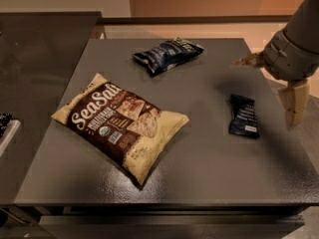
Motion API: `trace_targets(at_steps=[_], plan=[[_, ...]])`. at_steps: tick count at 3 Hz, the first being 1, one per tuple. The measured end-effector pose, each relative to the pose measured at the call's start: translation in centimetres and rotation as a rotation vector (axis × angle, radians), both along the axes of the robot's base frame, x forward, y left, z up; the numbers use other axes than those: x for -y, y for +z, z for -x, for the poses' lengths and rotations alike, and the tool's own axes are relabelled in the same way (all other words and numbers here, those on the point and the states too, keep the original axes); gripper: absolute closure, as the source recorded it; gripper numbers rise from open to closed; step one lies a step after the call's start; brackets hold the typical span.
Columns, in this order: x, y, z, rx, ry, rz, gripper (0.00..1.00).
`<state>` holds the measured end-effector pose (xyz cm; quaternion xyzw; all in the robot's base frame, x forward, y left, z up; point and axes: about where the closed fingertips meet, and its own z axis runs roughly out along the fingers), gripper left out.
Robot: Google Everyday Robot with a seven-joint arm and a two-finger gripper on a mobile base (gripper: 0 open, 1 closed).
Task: Move rxbar blueberry near blue chip bag
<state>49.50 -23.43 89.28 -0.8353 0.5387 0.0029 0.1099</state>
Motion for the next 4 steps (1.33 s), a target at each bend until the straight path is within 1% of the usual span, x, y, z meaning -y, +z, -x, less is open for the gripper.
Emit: trace_targets(at_steps=[1,2,3,4], plan=[[0.2,-1.2,0.1,-0.026,0.076,-0.013,0.00],[0.1,-2.6,0.1,-0.057,0.130,-0.015,0.00],[-0.2,-3.8,0.0,-0.086,0.173,-0.005,0.00],[-0.6,-4.8,0.0,-0.107,0.201,0.007,0.00]])
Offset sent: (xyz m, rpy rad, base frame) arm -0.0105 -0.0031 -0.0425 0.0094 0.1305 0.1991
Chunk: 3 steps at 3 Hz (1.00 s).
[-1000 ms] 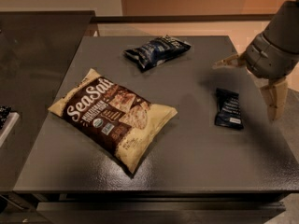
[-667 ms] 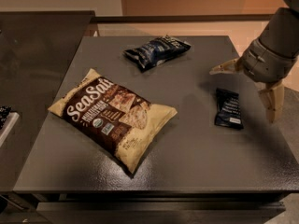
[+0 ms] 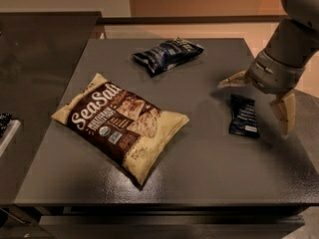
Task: Move rxbar blueberry near blue chip bag
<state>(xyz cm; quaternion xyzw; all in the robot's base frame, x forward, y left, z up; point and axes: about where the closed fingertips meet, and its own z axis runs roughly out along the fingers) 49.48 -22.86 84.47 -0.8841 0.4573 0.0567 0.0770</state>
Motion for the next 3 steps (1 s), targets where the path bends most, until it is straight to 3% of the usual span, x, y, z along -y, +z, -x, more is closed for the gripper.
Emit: trace_targets(at_steps=[1,3], plan=[[-0.24,-0.76,0.10,-0.014,0.017,0.013,0.00],[0.09,-1.59,-0.03,-0.025,0.008,0.045,0.41]])
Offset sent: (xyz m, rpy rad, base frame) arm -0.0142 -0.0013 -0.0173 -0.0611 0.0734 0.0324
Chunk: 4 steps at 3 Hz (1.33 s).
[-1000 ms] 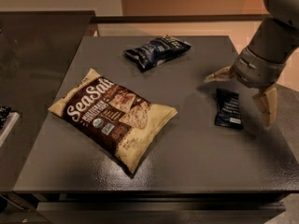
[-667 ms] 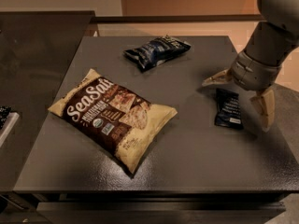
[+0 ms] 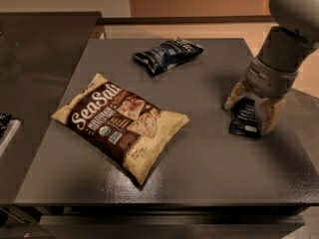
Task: Move rxbar blueberry near blue chip bag
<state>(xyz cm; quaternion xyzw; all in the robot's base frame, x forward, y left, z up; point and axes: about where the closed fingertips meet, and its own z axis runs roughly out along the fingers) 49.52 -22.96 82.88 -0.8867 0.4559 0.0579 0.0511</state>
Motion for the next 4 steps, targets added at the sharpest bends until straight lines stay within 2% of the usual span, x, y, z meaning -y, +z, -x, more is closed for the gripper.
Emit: trace_targets(at_steps=[2,3,4], plan=[[0.1,0.4,-0.1,0.004,-0.007,0.005,0.87],[0.1,0.5,-0.1,0.004,-0.007,0.005,1.00],[-1.2,2.6,-0.7,0.054,-0.021,-0.023,1.00]])
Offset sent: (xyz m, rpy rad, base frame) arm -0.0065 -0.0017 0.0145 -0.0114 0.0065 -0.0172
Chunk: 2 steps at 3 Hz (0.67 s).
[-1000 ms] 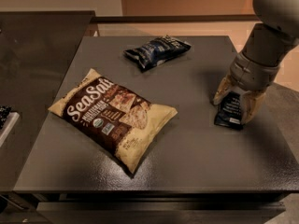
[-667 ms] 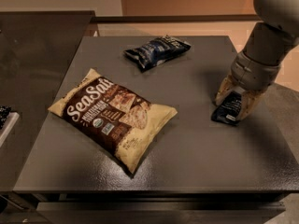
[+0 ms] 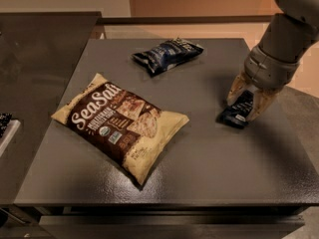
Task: Move rxbar blueberry near blue chip bag
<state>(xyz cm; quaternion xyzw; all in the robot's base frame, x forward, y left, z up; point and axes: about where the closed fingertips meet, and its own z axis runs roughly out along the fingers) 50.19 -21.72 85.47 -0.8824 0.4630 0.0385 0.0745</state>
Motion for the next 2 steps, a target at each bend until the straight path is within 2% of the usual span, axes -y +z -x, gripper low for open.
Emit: trace_targets(at_steps=[1,2], plan=[[-1.0,1.8,-0.6,0.052,-0.016,-0.010,1.00],[-1.2,3.3,-2.2,0.098,-0.058,-0.012,1.00]])
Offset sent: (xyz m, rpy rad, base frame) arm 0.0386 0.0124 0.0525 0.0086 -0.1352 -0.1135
